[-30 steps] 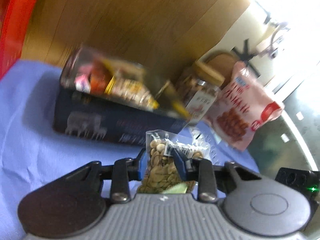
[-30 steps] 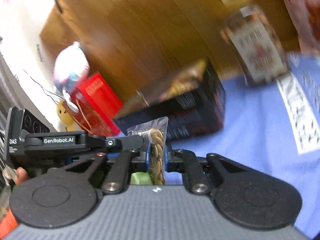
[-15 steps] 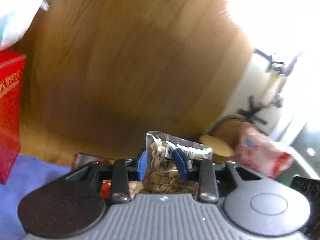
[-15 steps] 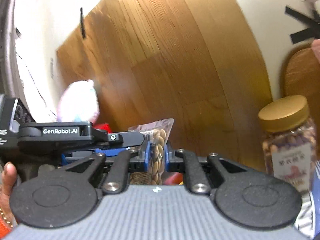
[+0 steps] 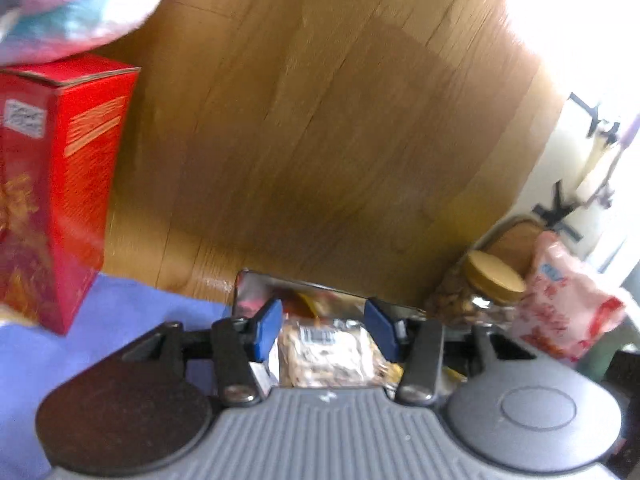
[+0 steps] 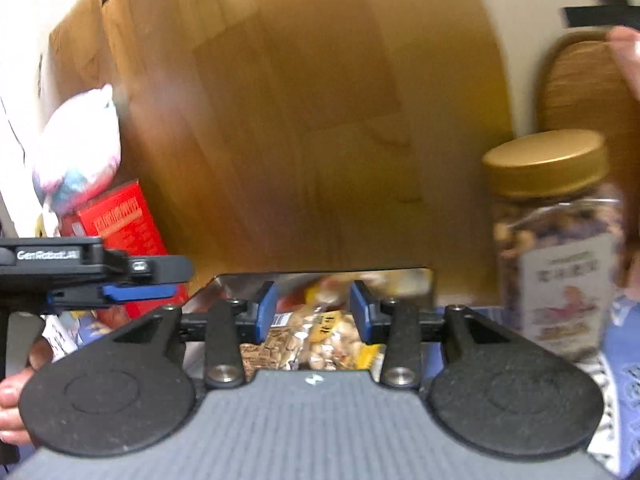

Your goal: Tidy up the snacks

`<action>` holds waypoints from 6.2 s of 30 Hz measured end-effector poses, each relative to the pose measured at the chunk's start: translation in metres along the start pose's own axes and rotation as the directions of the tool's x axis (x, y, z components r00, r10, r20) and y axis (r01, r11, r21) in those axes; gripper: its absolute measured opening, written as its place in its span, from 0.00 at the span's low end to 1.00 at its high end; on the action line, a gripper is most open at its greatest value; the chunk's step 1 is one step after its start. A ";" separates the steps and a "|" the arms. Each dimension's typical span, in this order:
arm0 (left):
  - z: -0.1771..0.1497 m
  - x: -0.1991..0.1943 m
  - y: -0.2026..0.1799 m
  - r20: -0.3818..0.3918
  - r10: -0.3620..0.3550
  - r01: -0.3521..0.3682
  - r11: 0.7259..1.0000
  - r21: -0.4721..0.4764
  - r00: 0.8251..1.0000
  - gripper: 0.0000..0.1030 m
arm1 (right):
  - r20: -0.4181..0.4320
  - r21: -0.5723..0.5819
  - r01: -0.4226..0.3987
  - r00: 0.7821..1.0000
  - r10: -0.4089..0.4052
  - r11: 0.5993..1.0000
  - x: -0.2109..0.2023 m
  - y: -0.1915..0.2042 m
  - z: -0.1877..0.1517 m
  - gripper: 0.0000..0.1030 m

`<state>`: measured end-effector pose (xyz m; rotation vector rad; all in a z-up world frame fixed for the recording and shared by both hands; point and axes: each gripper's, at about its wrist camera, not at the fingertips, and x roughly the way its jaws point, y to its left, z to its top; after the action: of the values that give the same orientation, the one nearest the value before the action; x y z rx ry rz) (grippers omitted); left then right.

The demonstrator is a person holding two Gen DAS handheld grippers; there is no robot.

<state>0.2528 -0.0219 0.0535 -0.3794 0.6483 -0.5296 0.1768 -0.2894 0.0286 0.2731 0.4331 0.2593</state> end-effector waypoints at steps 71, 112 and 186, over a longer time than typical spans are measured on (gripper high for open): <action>-0.126 -0.056 -0.017 -0.388 -0.085 0.120 0.991 0.067 0.918 0.39 | -0.244 -0.019 -0.225 0.946 0.213 0.974 -0.115 0.052 -0.133 0.48; -0.042 -0.027 0.009 -0.108 -0.024 0.026 1.000 0.015 0.994 0.50 | -0.085 -0.074 -0.114 0.991 0.107 0.991 -0.007 0.056 -0.053 0.32; -0.037 -0.056 -0.049 -0.129 -0.225 0.228 0.974 0.010 0.966 0.32 | -0.006 -0.249 -0.038 0.999 0.038 0.968 -0.043 0.073 -0.074 0.28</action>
<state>0.1739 -0.0349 0.0761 -0.4013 0.7249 -0.7846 0.0922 -0.2195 0.0034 0.0346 0.3916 0.3481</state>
